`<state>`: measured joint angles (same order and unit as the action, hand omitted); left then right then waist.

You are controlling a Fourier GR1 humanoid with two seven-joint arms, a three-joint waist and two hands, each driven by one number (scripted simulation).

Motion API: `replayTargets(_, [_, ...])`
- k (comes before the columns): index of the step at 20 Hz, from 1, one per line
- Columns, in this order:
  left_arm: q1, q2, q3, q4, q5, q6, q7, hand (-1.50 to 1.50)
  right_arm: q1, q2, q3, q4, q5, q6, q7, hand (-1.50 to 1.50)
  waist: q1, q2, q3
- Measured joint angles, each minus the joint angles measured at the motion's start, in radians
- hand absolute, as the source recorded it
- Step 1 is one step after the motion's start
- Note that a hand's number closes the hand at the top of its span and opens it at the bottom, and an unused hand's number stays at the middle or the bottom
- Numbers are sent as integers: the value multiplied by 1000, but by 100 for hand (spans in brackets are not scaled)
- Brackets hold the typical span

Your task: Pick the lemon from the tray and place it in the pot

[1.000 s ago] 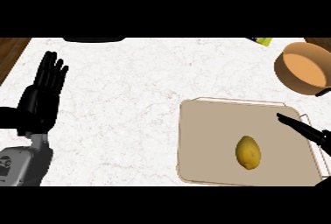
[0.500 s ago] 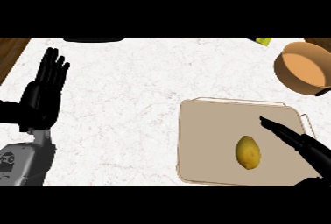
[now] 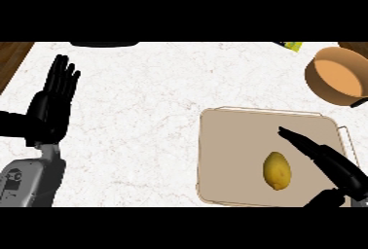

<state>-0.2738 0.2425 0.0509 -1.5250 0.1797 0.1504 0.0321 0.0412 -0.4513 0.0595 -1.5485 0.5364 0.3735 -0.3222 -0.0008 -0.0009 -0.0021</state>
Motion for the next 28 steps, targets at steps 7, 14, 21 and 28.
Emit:
replayTargets(7, [0,3,33,-14,2,-32,12,0,-60,66,20,61,74,-11,-2,-150,-1,-3,-8])
replayTargets(14, [3,-14,27,-33,-19,-23,28,0,-85,107,52,115,134,-36,-53,150,0,-7,-16])
replayTargets(21, [-8,-19,32,-23,-19,-30,29,0,-85,118,100,82,207,-91,-156,150,-4,-11,-23])
replayTargets(28, [9,-11,48,-17,-15,-47,15,0,-80,152,103,56,267,-135,-142,150,-6,-12,-25])
